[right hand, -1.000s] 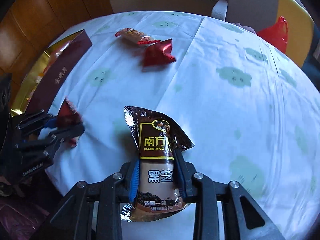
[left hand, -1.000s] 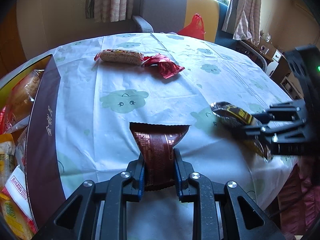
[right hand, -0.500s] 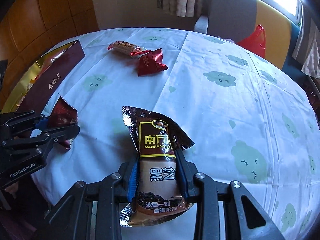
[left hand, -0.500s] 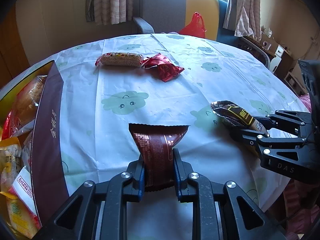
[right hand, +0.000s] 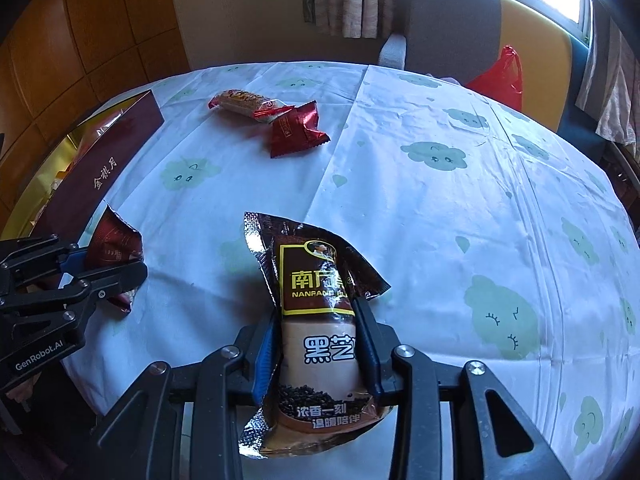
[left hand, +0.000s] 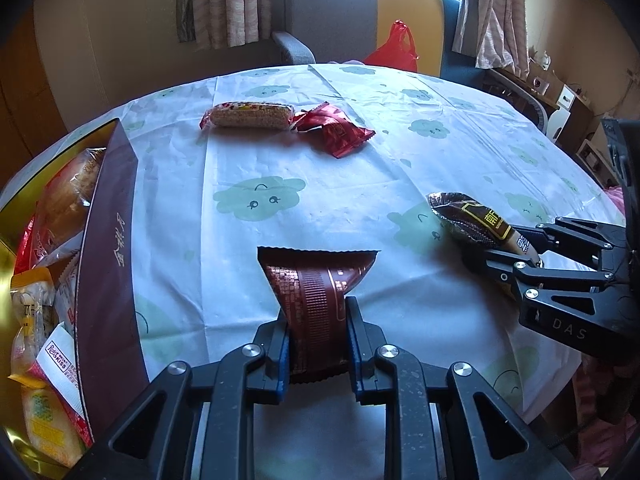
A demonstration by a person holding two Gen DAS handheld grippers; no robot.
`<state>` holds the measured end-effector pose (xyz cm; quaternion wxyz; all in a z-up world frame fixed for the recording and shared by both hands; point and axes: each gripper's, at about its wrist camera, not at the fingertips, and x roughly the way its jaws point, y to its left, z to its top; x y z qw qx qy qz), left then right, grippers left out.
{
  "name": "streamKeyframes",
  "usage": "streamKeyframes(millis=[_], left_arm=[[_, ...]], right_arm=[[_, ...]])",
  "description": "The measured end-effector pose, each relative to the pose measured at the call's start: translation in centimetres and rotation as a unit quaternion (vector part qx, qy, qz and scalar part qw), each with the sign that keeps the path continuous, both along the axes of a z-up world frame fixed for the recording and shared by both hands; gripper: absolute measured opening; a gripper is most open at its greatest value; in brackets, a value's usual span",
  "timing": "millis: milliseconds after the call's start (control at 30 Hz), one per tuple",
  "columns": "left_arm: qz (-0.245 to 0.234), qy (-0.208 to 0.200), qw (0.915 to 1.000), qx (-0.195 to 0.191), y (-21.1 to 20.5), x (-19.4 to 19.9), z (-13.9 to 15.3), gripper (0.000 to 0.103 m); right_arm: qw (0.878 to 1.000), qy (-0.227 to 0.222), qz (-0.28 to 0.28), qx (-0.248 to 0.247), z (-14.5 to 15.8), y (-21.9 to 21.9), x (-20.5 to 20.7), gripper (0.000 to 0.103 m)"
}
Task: Organize snacks
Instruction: 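Hold the dark red candy and NANFANG bar in both tools near the tin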
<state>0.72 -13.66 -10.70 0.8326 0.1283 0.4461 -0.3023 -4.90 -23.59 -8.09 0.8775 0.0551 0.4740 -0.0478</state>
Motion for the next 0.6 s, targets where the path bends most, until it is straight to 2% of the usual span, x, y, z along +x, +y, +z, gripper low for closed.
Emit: streamKeyframes(millis=[600], left_arm=[[0.007, -0.005, 0.9999, -0.009, 0.19, 0.00, -0.25, 0.023]], right_arm=[[0.998, -0.051, -0.010, -0.022, -0.45, 0.54, -0.98, 0.038]])
